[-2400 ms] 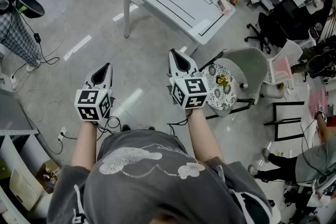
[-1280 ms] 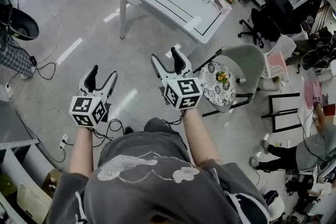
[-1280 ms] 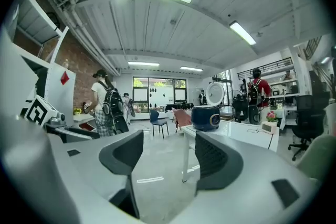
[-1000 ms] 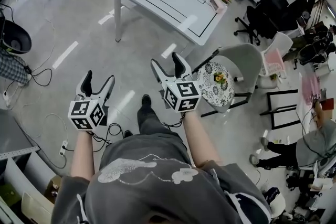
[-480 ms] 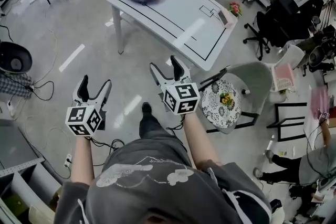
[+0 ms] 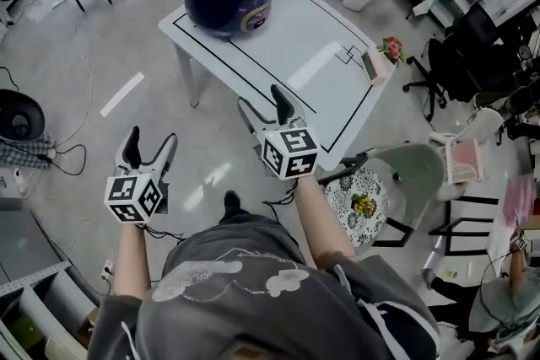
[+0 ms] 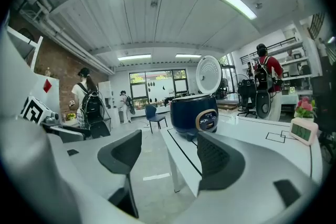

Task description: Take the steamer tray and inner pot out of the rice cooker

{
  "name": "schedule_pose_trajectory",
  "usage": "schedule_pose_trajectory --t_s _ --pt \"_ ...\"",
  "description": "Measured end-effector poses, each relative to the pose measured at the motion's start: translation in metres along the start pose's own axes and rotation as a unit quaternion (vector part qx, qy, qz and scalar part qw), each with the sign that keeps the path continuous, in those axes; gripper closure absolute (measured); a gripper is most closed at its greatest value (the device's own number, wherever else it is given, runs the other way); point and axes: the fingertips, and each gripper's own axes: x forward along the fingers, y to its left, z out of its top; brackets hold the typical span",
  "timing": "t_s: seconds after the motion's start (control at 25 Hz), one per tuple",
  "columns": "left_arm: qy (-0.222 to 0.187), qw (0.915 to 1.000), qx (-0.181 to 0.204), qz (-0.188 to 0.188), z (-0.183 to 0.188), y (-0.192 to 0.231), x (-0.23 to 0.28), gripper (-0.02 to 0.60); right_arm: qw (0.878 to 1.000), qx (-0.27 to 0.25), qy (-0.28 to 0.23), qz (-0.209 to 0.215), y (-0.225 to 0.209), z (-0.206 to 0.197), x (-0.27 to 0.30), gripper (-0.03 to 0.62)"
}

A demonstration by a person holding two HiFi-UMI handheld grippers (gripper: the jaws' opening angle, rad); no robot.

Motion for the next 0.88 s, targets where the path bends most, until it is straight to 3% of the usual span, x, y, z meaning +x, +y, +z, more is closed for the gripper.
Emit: schedule_pose_trajectory --t_s 0.2,0.48,0.88 --pt "-0.007 0.9999 0.006 0.011 0.021 0.003 0.041 0.181 1.0 0.007 0.002 0.015 -0.032 0.009 0.035 0.273" --pt "-0.025 0.9994 0.017 0.015 0.062 0.016 0.08 0.181 1.0 0.014 -0.007 0.005 -0.061 0.029 0.064 0.273" --pt "-0.014 0.9976 0.039 -0.056 0.095 0.044 0.175 0.181 0.997 0.027 -0.024 -0.064 -0.109 0.06 0.122 0.275"
